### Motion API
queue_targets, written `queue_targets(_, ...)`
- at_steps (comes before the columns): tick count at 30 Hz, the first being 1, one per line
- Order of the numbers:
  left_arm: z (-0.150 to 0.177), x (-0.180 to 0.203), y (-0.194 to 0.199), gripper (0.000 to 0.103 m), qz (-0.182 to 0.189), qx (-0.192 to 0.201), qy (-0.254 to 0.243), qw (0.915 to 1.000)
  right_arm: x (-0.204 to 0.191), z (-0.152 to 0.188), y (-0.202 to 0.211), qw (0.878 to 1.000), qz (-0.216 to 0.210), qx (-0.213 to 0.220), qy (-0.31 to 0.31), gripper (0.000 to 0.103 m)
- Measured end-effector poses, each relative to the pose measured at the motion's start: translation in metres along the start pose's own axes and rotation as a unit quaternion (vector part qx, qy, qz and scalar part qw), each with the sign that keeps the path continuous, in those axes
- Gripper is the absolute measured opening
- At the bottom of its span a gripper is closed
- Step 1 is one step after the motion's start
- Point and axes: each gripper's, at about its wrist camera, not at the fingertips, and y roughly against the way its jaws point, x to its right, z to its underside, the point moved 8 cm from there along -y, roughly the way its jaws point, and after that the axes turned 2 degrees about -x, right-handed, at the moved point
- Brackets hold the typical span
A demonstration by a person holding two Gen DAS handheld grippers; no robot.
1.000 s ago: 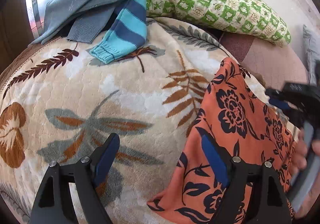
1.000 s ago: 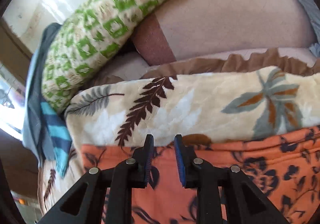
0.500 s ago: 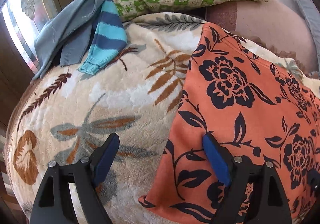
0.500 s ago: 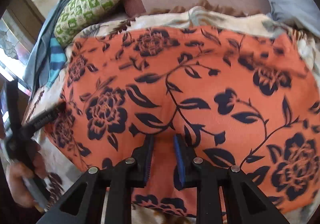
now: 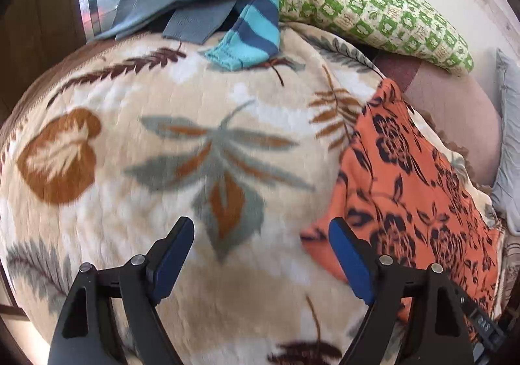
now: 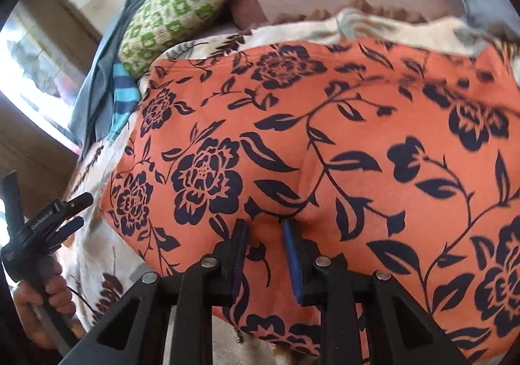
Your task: Fold small clothes
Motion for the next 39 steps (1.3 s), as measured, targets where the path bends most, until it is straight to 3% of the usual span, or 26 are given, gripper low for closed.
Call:
queue_targets(2,0.017,0.011,0.000,0.085,0.031,-0.016,0.001,0.9994,0.002,-0.001,0.004,1.000,-0.010,-0.020,-0.016,0.027)
queue_targets(5,0.034,0.036,0.000,0.085,0.063,-0.037,-0.016,0.9972,0.016,0.001,0.003,0.995,-0.064,-0.033,-0.073,0.027)
queue_targets(9,0.046,0.052,-0.012,0.085,0.079,-0.060,0.000,0.9950,0.031,0.010,0.001,0.984,-0.121,-0.050,-0.123,0.027)
queue_targets(12,0.042,0.055,-0.020,0.082,0.080,-0.043,0.023,0.9956,0.034,0.013,0.002,0.981,-0.133,-0.053,-0.130,0.027)
queue_targets(14,0.036,0.060,-0.024,0.071,0.094,-0.038,0.040,0.9940,0.031,0.013,0.003,0.983,-0.130,-0.051,-0.123,0.027)
queue_targets(18,0.022,0.068,-0.037,0.059,0.102,-0.033,0.062,0.9924,0.030,0.012,0.003,0.986,-0.120,-0.049,-0.106,0.027)
queue_targets(20,0.015,0.074,-0.041,0.041,0.109,-0.025,0.062,0.9918,0.031,0.012,0.004,0.986,-0.121,-0.050,-0.103,0.027)
queue_targets(23,0.012,0.076,-0.048,0.026,0.136,-0.023,0.077,0.9874,0.029,0.011,0.001,0.985,-0.128,-0.051,-0.107,0.027)
queue_targets(28,0.015,0.074,-0.049,0.025,0.159,0.001,0.083,0.9838,0.030,0.011,0.001,0.983,-0.136,-0.053,-0.110,0.027)
queue_targets(30,0.014,0.073,-0.052,0.035,0.176,-0.004,0.099,0.9794,0.030,0.011,0.001,0.983,-0.137,-0.053,-0.109,0.027)
queue_targets(32,0.012,0.076,-0.050,0.052,0.197,-0.009,0.111,0.9740,0.030,0.012,0.000,0.983,-0.138,-0.053,-0.108,0.027)
queue_targets(36,0.006,0.083,-0.052,0.052,0.172,-0.005,0.107,0.9793,0.030,0.011,0.000,0.983,-0.138,-0.052,-0.106,0.027)
queue_targets(37,0.006,0.083,-0.051,0.046,0.162,-0.002,0.103,0.9814,0.030,0.011,0.000,0.983,-0.138,-0.052,-0.106,0.027)
queue_targets(38,0.005,0.082,-0.053,0.027,0.146,0.001,0.097,0.9846,0.030,0.011,0.000,0.983,-0.138,-0.053,-0.106,0.027)
queue_targets(39,0.004,0.082,-0.055,0.023,0.143,0.001,0.090,0.9856,0.030,0.012,0.000,0.983,-0.137,-0.053,-0.106,0.027)
